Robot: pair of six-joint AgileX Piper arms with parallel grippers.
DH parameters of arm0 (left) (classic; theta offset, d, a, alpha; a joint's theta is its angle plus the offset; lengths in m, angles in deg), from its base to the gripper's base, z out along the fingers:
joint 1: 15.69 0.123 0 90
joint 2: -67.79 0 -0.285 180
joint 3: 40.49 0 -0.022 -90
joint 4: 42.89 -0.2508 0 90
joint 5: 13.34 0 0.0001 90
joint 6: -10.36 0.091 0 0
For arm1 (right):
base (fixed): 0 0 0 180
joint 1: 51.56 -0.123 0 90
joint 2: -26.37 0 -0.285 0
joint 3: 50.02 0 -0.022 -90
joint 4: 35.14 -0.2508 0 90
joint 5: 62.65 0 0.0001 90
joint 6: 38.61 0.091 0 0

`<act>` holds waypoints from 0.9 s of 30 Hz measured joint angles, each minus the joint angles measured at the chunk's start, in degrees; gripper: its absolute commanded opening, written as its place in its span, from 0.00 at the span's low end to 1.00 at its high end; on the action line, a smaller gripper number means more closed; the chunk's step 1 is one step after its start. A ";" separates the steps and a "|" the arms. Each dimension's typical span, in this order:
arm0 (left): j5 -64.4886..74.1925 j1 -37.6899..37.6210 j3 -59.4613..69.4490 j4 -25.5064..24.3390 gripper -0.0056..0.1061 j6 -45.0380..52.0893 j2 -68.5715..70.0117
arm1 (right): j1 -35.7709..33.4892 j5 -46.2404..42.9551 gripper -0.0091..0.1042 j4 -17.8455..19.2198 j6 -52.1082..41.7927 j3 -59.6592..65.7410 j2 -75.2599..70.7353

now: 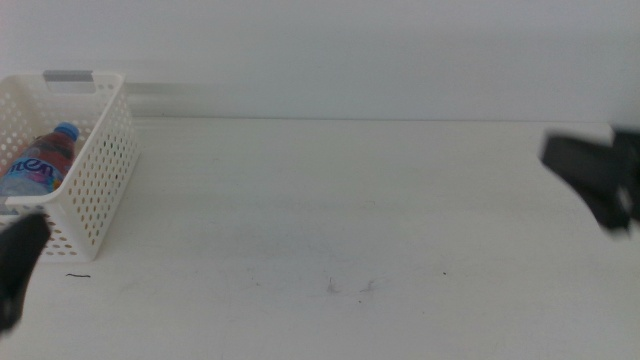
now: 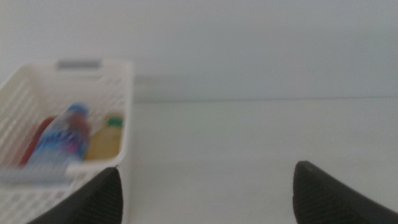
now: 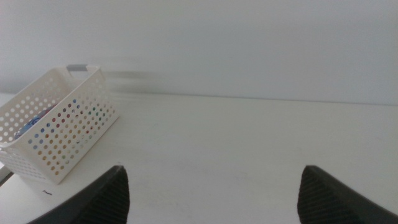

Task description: Use arms to grab the bottles and put them into the dustbin to the left of the table.

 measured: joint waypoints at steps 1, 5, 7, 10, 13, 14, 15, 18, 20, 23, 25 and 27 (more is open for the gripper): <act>0.00 0.88 1.96 0.00 0.89 0.00 2.06 | 0.00 -1.84 0.86 0.27 0.00 3.25 -2.40; -0.20 5.01 10.45 0.72 0.89 0.00 11.54 | 2.75 -5.99 0.86 7.33 0.00 15.72 -11.68; -0.20 6.43 13.90 1.52 0.89 0.00 14.88 | 5.74 -5.99 0.86 9.73 0.00 20.97 -15.67; -0.20 7.92 18.31 1.84 0.89 -0.11 18.54 | 11.95 -6.09 0.86 10.96 0.00 27.98 -20.80; -0.32 8.45 20.94 1.84 0.89 -0.11 20.13 | 16.89 -6.75 0.86 11.50 0.00 32.79 -25.91; -0.44 8.45 21.65 1.87 0.89 -0.11 20.16 | 18.21 -6.88 0.86 11.82 0.00 34.22 -27.78; -0.84 8.45 22.33 1.97 0.89 -0.11 20.25 | 19.03 -7.03 0.86 11.82 0.00 35.29 -29.39; -2.61 8.45 24.04 2.25 0.89 -0.11 20.25 | 21.07 -7.12 0.86 12.02 0.00 38.23 -35.17; -3.20 8.45 24.48 2.36 0.89 -0.11 20.25 | 21.60 -6.51 0.86 12.28 0.00 38.78 -39.24; -3.45 8.45 24.57 2.36 0.89 -0.11 20.25 | 21.83 -5.23 0.86 13.71 0.00 38.78 -42.71; -3.60 8.45 24.57 2.36 0.89 -0.11 20.25 | 21.88 -5.34 0.86 14.15 0.00 38.78 -43.08; -3.69 8.45 24.69 2.36 0.89 -0.11 20.25 | 21.98 -5.58 0.86 14.23 0.00 38.78 -43.13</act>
